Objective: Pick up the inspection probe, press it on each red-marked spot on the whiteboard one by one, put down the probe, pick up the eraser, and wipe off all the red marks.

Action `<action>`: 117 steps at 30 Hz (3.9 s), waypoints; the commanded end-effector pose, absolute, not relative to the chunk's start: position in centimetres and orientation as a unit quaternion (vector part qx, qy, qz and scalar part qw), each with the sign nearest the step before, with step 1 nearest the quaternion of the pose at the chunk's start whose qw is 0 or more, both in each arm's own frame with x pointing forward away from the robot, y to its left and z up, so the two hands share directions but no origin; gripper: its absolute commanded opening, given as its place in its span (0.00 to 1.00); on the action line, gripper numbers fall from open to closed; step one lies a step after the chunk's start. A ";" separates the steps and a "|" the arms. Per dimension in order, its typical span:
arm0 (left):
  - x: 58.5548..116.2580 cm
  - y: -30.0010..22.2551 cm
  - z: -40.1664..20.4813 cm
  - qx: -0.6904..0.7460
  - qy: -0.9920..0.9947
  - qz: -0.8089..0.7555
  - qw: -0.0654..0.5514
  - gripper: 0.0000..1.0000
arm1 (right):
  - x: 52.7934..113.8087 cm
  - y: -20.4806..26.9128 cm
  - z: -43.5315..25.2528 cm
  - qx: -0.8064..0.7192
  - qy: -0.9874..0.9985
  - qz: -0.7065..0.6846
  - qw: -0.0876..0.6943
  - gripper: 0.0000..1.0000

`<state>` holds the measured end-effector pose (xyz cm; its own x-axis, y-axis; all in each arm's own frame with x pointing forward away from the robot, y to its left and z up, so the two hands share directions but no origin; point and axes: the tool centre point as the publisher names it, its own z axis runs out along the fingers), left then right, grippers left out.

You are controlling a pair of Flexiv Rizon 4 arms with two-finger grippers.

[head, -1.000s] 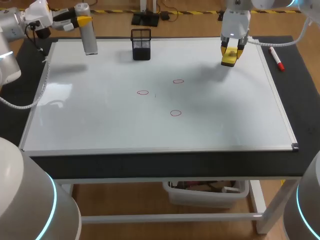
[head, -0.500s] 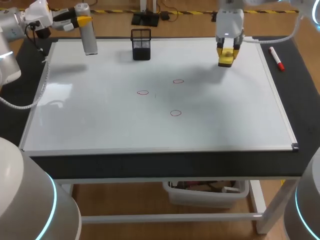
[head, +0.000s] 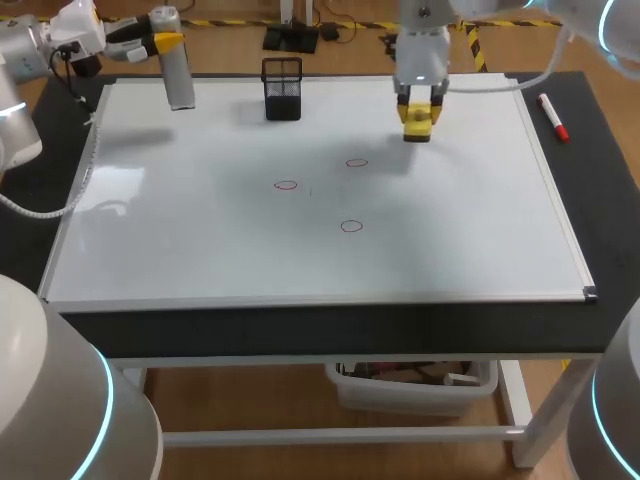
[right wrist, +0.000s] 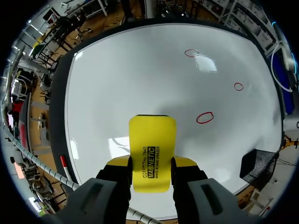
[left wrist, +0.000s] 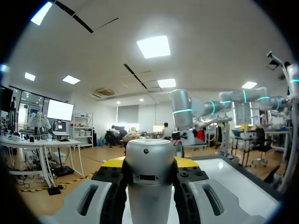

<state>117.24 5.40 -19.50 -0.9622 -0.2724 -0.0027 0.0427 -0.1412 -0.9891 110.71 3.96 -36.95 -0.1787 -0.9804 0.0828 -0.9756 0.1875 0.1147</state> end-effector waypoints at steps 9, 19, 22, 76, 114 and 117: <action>117.2 5.4 -19.4 -0.089 0.647 -0.750 0.106 0.00 | 109.7 8.3 -36.5 0.670 -0.740 -0.015 0.051 0.00; 117.2 5.4 -19.4 -0.089 0.647 -0.750 0.106 0.00 | 108.5 12.3 -35.7 0.702 -0.711 -0.011 0.037 0.00; 117.2 5.4 -19.4 -0.089 0.647 -0.750 0.106 0.00 | 108.1 13.4 -35.6 0.711 -0.702 -0.011 0.035 0.00; 117.2 5.4 -19.4 -0.089 0.647 -0.750 0.106 0.00 | 102.5 29.9 -40.4 0.829 -0.559 0.012 0.014 0.00; 117.2 5.4 -19.4 -0.089 0.647 -0.750 0.106 0.00 | 102.1 30.4 -42.3 0.839 -0.544 0.017 0.008 0.00; 117.2 5.4 -19.4 -0.089 0.647 -0.750 0.106 0.00 | 102.2 30.1 -42.4 0.837 -0.547 0.017 0.009 0.00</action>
